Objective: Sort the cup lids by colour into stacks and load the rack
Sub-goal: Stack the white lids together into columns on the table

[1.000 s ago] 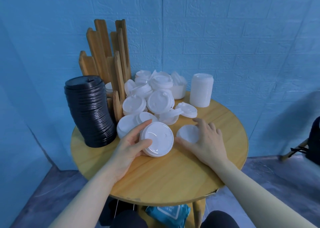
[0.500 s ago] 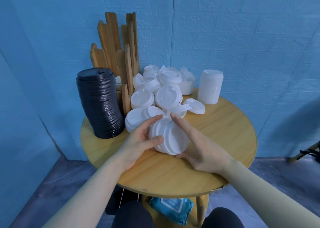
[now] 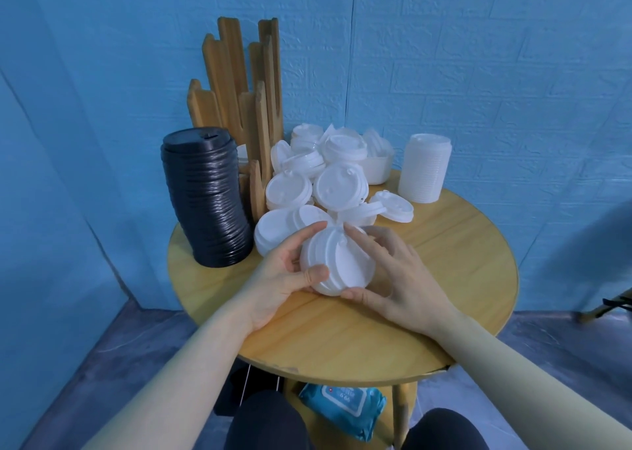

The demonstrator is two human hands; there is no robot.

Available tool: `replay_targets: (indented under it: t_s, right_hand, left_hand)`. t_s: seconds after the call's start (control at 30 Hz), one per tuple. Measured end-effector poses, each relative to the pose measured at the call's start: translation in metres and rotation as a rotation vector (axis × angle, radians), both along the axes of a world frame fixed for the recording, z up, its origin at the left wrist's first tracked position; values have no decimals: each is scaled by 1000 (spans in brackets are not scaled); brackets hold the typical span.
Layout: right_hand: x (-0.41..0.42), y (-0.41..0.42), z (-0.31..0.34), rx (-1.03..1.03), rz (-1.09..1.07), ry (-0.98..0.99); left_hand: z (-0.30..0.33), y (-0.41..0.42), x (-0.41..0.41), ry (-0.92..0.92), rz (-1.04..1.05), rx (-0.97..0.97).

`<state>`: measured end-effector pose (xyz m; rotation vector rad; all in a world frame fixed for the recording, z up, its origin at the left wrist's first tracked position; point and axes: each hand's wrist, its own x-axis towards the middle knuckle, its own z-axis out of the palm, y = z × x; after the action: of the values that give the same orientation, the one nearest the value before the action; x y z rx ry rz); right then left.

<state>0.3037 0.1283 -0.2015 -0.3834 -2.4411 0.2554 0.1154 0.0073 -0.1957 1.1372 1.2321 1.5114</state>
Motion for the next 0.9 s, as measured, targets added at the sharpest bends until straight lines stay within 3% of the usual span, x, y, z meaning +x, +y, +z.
replay_targets:
  t_s: [0.13, 0.4, 0.63, 0.9]
  right_hand:
    - [3, 1, 0, -91, 134, 34]
    - [3, -5, 9, -52, 228, -55]
    - [2, -5, 4, -220, 129, 21]
    - [5, -5, 2, -429, 189, 41]
  left_hand:
    - [1, -1, 1, 14, -30, 9]
    - [1, -1, 3, -6, 23, 9]
    - [1, -1, 3, 14, 13, 2]
    - [0, 0, 2, -20, 38, -15]
